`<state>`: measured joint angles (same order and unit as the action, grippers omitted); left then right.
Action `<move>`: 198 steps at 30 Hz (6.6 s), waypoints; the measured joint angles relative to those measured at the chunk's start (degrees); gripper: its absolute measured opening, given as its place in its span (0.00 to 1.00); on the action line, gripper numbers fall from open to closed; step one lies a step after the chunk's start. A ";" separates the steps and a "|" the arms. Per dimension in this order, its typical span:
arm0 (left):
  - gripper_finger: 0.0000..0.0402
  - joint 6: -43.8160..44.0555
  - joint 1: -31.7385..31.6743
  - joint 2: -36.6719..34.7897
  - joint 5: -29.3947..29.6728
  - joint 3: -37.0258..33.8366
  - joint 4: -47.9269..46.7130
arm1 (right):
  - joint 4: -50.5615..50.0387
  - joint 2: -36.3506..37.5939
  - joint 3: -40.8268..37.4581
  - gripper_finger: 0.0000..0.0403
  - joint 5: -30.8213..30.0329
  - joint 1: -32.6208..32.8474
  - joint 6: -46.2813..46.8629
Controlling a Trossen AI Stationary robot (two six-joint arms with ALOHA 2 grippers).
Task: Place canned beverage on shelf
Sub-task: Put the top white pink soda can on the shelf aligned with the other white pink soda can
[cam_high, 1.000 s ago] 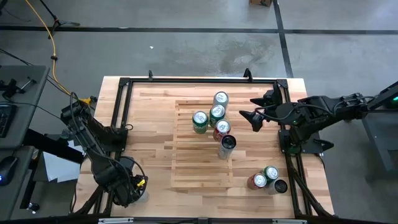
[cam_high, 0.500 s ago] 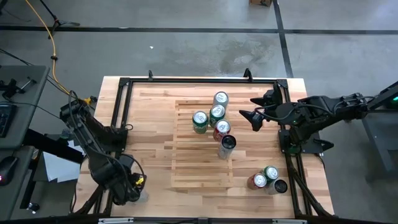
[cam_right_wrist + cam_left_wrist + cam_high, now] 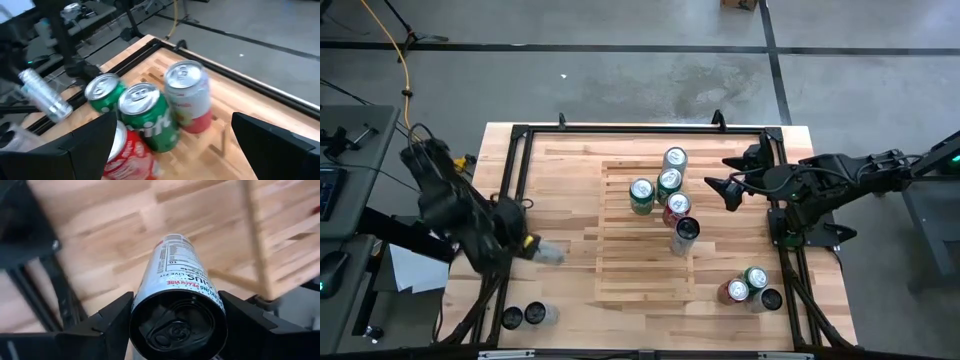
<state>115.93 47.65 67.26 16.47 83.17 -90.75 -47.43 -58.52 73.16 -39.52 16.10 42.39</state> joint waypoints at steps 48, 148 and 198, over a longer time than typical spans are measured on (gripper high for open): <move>0.59 -86.60 -20.86 34.28 3.13 50.98 6.90 | 6.50 -28.49 28.43 0.95 22.27 6.63 -24.92; 0.89 -89.60 -0.99 6.37 42.25 1.67 66.02 | 47.32 -39.65 28.38 0.58 17.66 4.41 -36.47; 0.59 -111.36 -14.98 -1.18 24.87 -5.05 83.66 | 33.03 -29.89 28.42 0.84 21.09 3.58 -36.42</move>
<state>4.58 32.67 66.07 41.34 78.12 -7.08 -14.40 -88.41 101.58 -18.43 19.68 5.97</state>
